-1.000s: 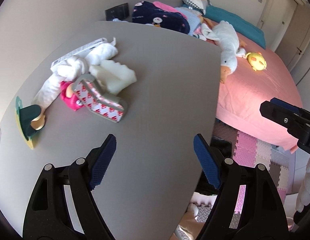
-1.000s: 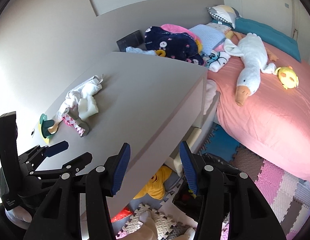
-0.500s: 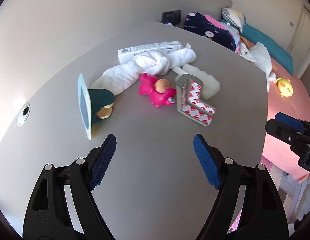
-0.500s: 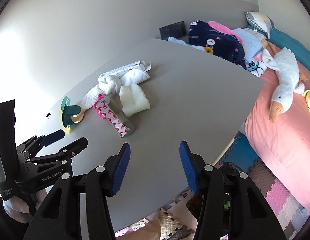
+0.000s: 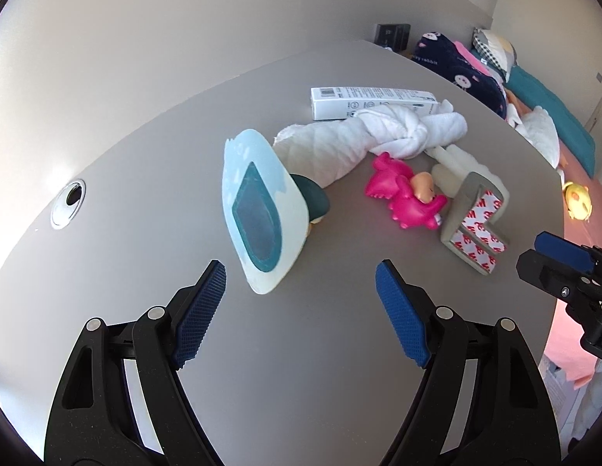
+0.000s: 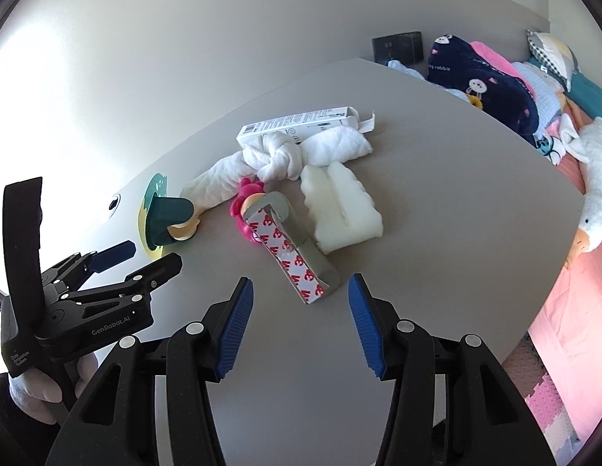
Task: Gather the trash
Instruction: 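Grasp the red-white patterned box with the right tool while the left tool grasps the teal fan toy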
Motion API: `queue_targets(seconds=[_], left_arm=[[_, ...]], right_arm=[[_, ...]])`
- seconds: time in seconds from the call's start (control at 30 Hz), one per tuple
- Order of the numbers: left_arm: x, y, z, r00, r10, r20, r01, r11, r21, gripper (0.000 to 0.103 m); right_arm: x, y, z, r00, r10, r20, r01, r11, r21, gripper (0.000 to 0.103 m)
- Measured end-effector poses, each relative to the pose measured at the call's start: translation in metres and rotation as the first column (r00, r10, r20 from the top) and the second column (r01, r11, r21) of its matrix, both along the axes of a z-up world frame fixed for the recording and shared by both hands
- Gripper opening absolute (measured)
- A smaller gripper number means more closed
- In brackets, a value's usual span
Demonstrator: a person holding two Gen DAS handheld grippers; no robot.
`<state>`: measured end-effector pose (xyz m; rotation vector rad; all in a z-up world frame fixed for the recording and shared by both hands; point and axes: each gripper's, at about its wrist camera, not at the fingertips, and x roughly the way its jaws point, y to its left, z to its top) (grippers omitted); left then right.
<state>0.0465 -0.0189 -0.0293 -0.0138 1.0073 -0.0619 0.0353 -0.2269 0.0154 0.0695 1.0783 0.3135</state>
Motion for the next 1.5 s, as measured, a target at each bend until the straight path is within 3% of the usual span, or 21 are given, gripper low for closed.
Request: queue_targets(seconds=[0.57, 0.63, 0.83, 0.9, 1.13, 1.17, 1.5], left_arm=[[0.037, 0.015, -0.019, 0.999, 0.035, -0.041, -0.036, 0.999, -0.028, 0.077], [0.038, 0.017, -0.022, 0.998, 0.037, -0.046, -0.038, 0.999, -0.033, 0.077], [0.04, 0.024, -0.025, 0.998, 0.049, -0.036, -0.05, 0.998, -0.04, 0.077], [0.039, 0.027, -0.024, 0.998, 0.05, -0.024, -0.051, 0.998, -0.044, 0.071], [0.032, 0.031, -0.021, 0.999, 0.04, -0.012, -0.041, 0.998, -0.038, 0.063], [0.031, 0.031, -0.02, 0.999, 0.036, -0.014, -0.036, 0.998, -0.042, 0.056], [0.009, 0.022, -0.004, 1.0, 0.011, 0.011, -0.01, 0.998, -0.06, 0.055]], right_arm=[[0.047, 0.034, -0.021, 0.996, 0.079, -0.044, -0.08, 0.997, -0.018, 0.052], [0.05, 0.037, -0.023, 0.995, 0.09, -0.051, -0.091, 0.996, -0.012, 0.047], [0.056, 0.044, -0.031, 0.992, 0.108, -0.062, -0.11, 0.994, -0.025, 0.047], [0.058, 0.044, -0.034, 0.992, 0.107, -0.066, -0.109, 0.994, -0.025, 0.045], [0.056, 0.038, -0.034, 0.994, 0.086, -0.066, -0.085, 0.996, 0.016, 0.04], [0.054, 0.036, -0.033, 0.994, 0.083, -0.067, -0.081, 0.996, 0.026, 0.04], [0.028, 0.018, -0.009, 0.998, 0.052, -0.025, -0.051, 0.997, 0.066, 0.04]])
